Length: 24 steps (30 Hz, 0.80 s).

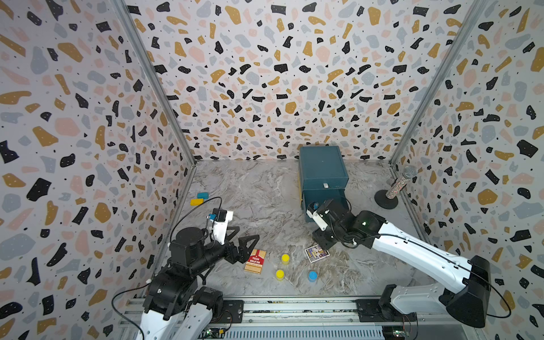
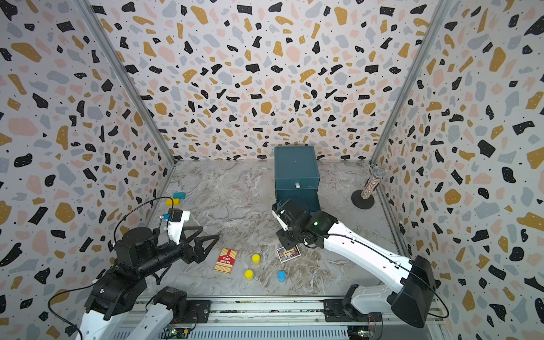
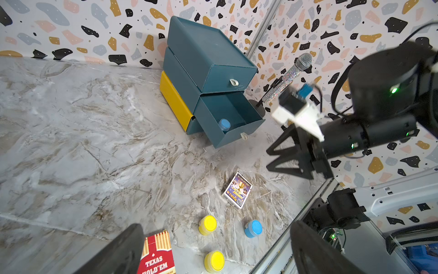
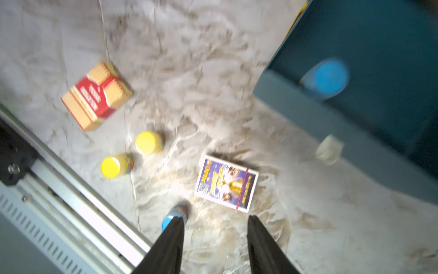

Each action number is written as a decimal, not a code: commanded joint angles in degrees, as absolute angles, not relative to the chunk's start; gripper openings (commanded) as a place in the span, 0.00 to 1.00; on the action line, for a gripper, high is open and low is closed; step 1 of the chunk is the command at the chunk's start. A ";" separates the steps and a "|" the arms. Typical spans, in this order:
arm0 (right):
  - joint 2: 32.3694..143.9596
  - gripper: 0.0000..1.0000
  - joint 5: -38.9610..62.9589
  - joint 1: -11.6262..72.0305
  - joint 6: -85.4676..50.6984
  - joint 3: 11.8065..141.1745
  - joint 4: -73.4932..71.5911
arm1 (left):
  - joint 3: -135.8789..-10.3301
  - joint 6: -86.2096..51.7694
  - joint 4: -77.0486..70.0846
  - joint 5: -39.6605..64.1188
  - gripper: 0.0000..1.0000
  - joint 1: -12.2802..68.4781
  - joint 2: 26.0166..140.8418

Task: Put the paint cans in the drawer according to color
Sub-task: Pick up the paint can at the center of the board.

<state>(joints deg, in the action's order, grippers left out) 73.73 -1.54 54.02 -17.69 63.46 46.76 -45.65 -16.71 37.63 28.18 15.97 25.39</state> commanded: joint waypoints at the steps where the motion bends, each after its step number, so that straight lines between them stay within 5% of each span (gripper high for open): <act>1: 72.69 0.50 2.30 57.06 -21.41 58.07 49.80 | -45.38 -16.50 36.27 28.65 0.99 15.41 25.18; 24: 88.67 0.54 2.59 65.21 -20.87 58.76 49.61 | -45.50 -16.61 36.79 26.82 0.99 15.29 25.16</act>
<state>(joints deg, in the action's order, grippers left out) 87.74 4.19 64.93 -21.34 56.18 48.93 -45.65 -16.71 37.65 27.90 15.75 25.45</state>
